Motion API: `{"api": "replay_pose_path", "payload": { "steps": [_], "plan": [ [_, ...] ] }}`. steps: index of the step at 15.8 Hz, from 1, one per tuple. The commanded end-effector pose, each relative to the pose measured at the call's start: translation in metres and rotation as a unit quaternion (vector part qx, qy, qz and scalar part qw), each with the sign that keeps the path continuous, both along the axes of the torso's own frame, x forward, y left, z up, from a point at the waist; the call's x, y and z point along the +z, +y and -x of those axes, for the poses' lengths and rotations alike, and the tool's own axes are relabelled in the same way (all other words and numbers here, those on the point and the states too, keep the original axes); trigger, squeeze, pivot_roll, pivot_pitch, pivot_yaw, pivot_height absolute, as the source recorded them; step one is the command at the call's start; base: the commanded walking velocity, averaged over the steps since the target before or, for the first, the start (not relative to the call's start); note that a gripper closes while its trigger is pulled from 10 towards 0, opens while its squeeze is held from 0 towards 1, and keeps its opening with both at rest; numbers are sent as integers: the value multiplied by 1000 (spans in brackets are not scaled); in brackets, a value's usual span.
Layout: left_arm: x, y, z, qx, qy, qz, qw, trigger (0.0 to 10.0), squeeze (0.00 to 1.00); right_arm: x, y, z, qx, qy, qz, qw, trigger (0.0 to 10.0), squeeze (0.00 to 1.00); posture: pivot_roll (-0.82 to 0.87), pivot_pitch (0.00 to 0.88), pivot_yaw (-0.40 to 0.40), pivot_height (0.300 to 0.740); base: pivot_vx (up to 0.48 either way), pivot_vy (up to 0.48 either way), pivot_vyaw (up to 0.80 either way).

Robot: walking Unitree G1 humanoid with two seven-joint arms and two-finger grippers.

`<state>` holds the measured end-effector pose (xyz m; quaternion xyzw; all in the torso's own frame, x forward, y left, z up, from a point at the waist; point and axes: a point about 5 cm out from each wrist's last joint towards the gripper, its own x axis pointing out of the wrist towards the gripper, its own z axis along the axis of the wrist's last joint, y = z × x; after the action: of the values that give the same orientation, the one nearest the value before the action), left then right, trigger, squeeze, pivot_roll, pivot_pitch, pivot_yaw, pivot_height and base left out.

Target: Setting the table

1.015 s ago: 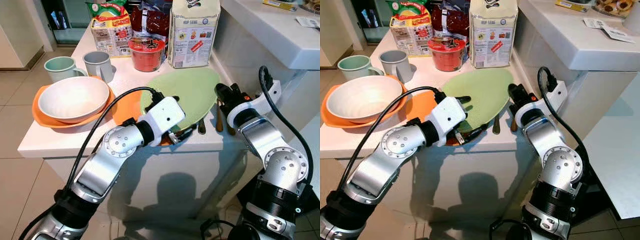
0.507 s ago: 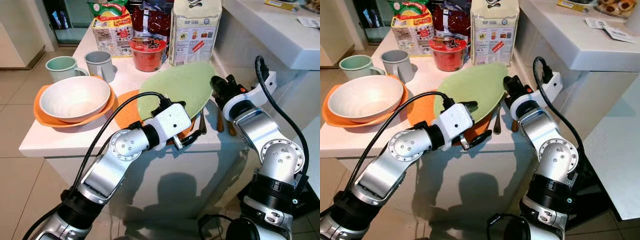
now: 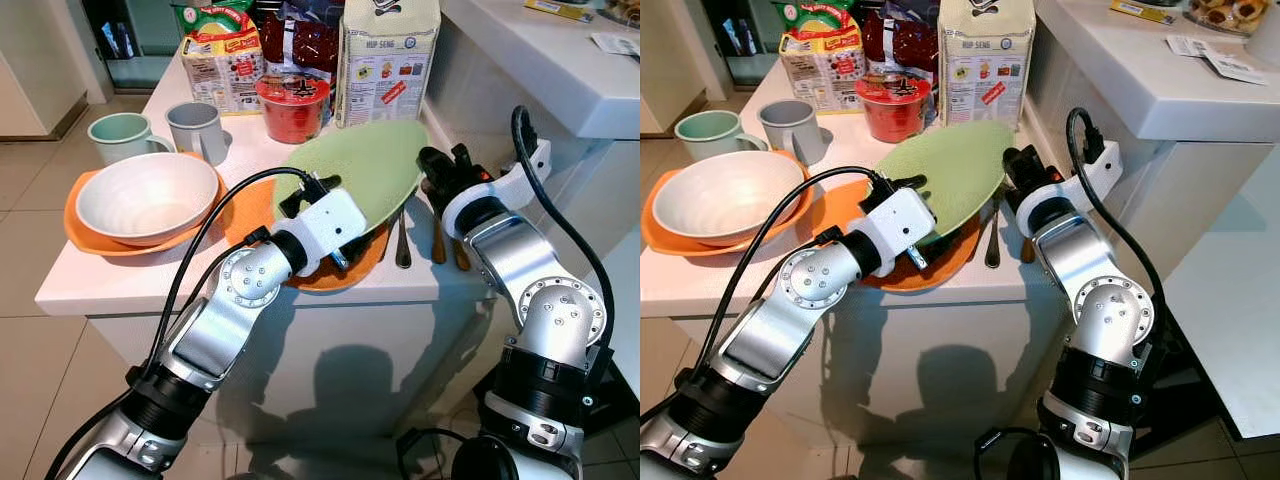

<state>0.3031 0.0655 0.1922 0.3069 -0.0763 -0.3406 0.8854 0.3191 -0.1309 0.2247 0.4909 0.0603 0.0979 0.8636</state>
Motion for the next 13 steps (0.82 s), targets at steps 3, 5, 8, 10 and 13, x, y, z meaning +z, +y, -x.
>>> {"api": "replay_pose_path", "payload": {
  "steps": [3,5,8,10,13],
  "plan": [
    [3,1,-3,6,-14,4,1000,0,0,25,20,-1,26,-41,-37,998,0,0,2,0,-11,740,0,0,0],
    [5,1,-4,7,-18,6,1000,0,0,25,20,-1,26,-41,-37,998,0,0,2,0,-11,740,0,0,0],
    [12,2,-7,16,-45,12,999,0,0,26,19,-1,26,-42,-38,998,0,0,1,0,-12,740,0,0,0],
    [15,4,-9,21,-54,14,998,0,0,26,19,-1,25,-41,-38,998,0,0,1,0,-12,740,0,0,0],
    [15,5,-9,21,-55,15,998,0,0,26,19,-1,24,-40,-38,998,0,0,1,0,-12,740,0,0,0]
  ]
}}
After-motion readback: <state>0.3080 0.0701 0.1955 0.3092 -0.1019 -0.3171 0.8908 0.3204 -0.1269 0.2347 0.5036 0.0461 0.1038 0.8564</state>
